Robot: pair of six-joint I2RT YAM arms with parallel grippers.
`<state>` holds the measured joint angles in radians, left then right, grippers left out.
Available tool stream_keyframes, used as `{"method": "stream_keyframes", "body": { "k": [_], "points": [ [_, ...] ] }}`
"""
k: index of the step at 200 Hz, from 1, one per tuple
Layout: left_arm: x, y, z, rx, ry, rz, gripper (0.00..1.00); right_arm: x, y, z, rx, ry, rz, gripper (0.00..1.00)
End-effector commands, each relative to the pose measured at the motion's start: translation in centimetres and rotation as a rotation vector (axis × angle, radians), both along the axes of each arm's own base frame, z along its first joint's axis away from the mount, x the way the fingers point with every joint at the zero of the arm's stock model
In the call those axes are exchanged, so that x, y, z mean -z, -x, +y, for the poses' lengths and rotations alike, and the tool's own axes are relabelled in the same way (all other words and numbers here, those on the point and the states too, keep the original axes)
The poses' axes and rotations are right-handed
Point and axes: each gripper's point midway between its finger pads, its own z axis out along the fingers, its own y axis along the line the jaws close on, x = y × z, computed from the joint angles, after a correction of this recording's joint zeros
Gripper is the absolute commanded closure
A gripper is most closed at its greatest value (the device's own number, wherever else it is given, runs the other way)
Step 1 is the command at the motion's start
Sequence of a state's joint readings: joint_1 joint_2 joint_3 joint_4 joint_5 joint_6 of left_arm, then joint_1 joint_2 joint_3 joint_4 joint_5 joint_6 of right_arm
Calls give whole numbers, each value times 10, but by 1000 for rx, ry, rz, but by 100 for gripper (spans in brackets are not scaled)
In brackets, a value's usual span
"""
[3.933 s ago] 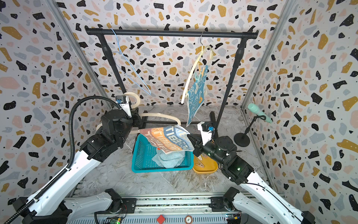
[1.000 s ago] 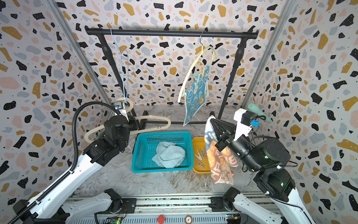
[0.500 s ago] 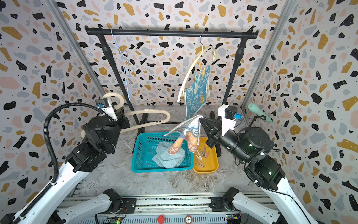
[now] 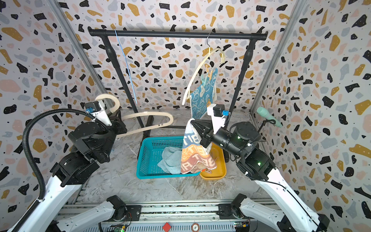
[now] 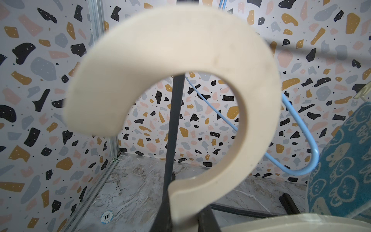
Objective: Remove the clothespins securing towels to the hanger
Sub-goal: Place the towel in the basket.
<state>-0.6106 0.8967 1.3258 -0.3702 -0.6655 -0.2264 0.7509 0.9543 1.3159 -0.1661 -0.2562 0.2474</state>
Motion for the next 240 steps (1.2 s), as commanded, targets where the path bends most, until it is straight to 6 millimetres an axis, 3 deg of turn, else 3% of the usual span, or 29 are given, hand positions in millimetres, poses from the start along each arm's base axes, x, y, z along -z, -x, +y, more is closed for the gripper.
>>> {"method": "stream_keyframes", "body": {
  "k": [1, 52, 87, 167, 240],
  "points": [
    [-22, 13, 11, -8, 27, -59, 100, -22, 8, 2, -42, -67, -52, 100],
    [-30, 26, 21, -16, 38, -77, 100, -28, 5, 15, -93, -80, -62, 100],
    [-31, 30, 25, -19, 44, -83, 100, -17, -2, 29, -126, -84, -30, 100],
    [-34, 38, 32, -31, 52, -96, 100, 54, -30, 63, -171, -83, 132, 100],
    [-33, 39, 33, -33, 56, -99, 100, 118, -37, 94, -195, -31, 261, 100]
  ]
}}
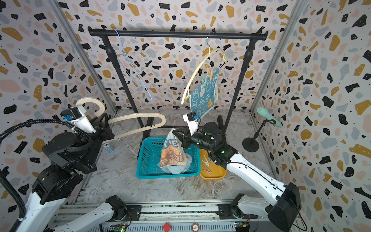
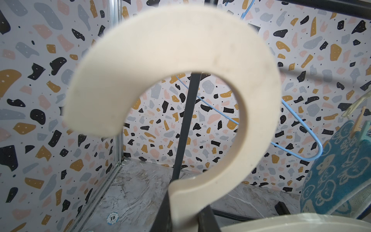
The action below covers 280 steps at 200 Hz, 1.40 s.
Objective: Remove the clothespins securing towels to the hanger
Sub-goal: Place the towel in the basket.
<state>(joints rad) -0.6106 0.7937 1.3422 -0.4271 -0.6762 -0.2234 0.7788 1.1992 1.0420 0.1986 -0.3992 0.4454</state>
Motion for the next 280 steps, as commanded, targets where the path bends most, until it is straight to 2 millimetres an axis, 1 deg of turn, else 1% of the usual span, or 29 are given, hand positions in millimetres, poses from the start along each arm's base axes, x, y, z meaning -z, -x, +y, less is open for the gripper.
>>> {"method": "stream_keyframes", "body": {
  "k": [1, 39, 74, 100, 128, 165, 222, 256, 280],
  "points": [
    [-15, 6, 8, -22, 24, -48, 100, -9, 5, 7, -17, -51, -19, 100],
    [-15, 6, 8, -21, 24, -48, 100, 29, 6, 24, -20, 11, 38, 100],
    [-14, 5, 7, -18, 24, -47, 100, 63, 9, 45, -50, 63, 94, 100],
    [-13, 4, 6, -15, 25, -46, 100, 85, 11, 60, -66, 105, 122, 100],
    [-11, 4, 6, -16, 19, -40, 100, 108, 8, 70, -66, 129, 162, 100],
    [-10, 4, 6, -17, 17, -39, 100, 140, 13, 90, -93, 190, 195, 100],
    [-7, 3, 6, -19, 13, -35, 100, 170, 17, 118, -120, 262, 206, 100],
    [-8, 4, 7, -22, 11, -36, 100, 189, 23, 136, -151, 303, 221, 100],
    [-7, 4, 8, -26, 7, -34, 100, 200, 26, 144, -167, 332, 225, 100]
  ]
}}
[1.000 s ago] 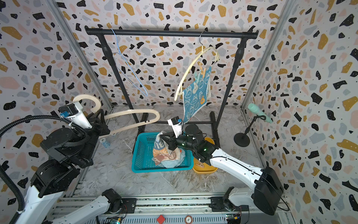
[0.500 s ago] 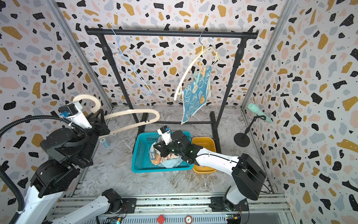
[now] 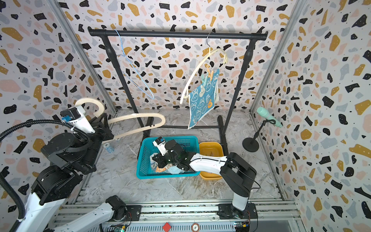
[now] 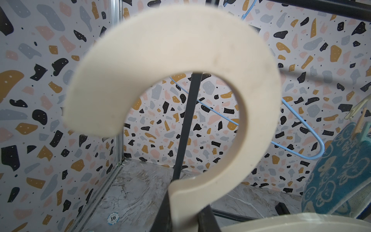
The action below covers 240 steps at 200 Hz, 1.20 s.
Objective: Remove the clothespins securing towels to the hanger
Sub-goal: Place the towel in the basket.
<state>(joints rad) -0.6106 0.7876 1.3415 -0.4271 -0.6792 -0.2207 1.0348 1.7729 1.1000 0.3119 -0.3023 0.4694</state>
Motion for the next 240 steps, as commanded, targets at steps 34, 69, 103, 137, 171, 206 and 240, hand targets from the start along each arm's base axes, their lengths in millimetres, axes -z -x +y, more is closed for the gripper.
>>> {"method": "stream_keyframes", "body": {
  "k": [34, 69, 103, 137, 171, 206, 240],
  "points": [
    [-5, 2, 6, -23, 8, -30, 100, 9, 5, 17, -27, 30, -9, 100],
    [-5, 2, 5, -21, 6, -29, 100, 26, 9, 23, -45, 88, -11, 100],
    [-4, 1, 5, -21, 3, -27, 100, 17, 10, 22, -42, 81, -34, 100],
    [-2, 0, 2, -9, -3, -22, 100, -17, 10, 15, -31, 29, -85, 76],
    [-2, -2, -3, 10, -9, -20, 100, -47, 12, 6, -21, -16, -127, 61],
    [-1, -2, -6, 31, -17, -17, 100, -68, 13, -9, 13, -32, -156, 60],
    [0, -4, -17, 90, -29, -5, 100, -89, 18, -34, 27, -70, -175, 60]
  ]
}}
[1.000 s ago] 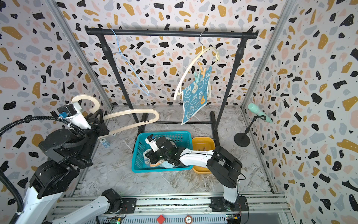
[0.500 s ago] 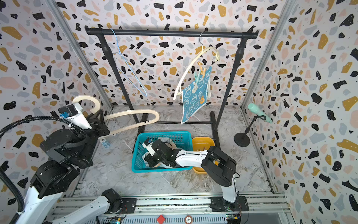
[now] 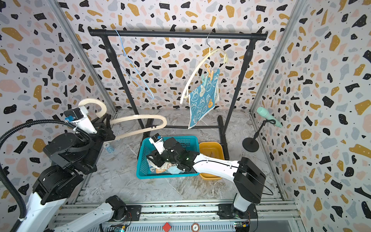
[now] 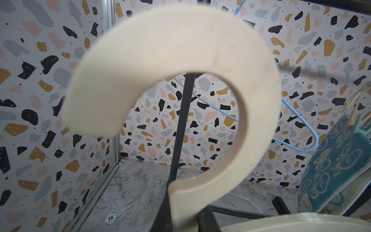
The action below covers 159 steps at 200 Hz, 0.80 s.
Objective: Remove the clothespins securing towels to the hanger
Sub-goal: Place the towel in the basket.
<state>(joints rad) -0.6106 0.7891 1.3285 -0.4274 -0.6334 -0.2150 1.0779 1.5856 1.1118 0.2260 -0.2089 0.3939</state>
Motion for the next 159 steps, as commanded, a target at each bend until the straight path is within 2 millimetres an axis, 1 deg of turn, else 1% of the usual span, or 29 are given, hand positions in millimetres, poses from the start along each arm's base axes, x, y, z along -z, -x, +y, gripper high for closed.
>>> {"method": "stream_keyframes", "body": {
  "k": [1, 19, 24, 27, 29, 47, 52, 63, 76, 103, 124, 144, 159],
  "points": [
    [-5, -1, -8, 46, -14, -16, 100, -13, 3, -20, 14, -8, -19, 60],
    [-3, -3, -17, 85, -22, -3, 100, -19, 9, -37, -9, -29, -9, 60],
    [-2, -4, -19, 96, -27, 1, 100, -24, 12, -43, -22, -44, -7, 60],
    [-1, -5, -20, 102, -29, 4, 100, -23, 13, -46, -29, -45, 0, 60],
    [-1, -5, -22, 106, -32, 6, 100, -27, 15, -49, -36, -58, -1, 60],
    [2, -8, -29, 136, -42, 22, 100, -40, 23, -71, -72, -109, 3, 61],
    [3, -9, -32, 146, -45, 27, 100, -48, 25, -78, -80, -127, -5, 61],
    [5, -11, -37, 168, -50, 35, 100, -59, 28, -94, -78, -152, -19, 61],
    [6, -12, -43, 195, -53, 41, 100, -78, 28, -115, -53, -183, -55, 60],
    [11, -15, -57, 260, -61, 62, 100, -112, 25, -157, 26, -245, -131, 51],
    [15, -17, -69, 313, -63, 80, 100, -132, 22, -185, 80, -283, -178, 45],
    [17, -19, -77, 344, -61, 93, 100, -144, 23, -201, 101, -298, -207, 40],
    [19, -20, -82, 365, -58, 101, 100, -149, 22, -206, 108, -296, -216, 38]
  ]
}}
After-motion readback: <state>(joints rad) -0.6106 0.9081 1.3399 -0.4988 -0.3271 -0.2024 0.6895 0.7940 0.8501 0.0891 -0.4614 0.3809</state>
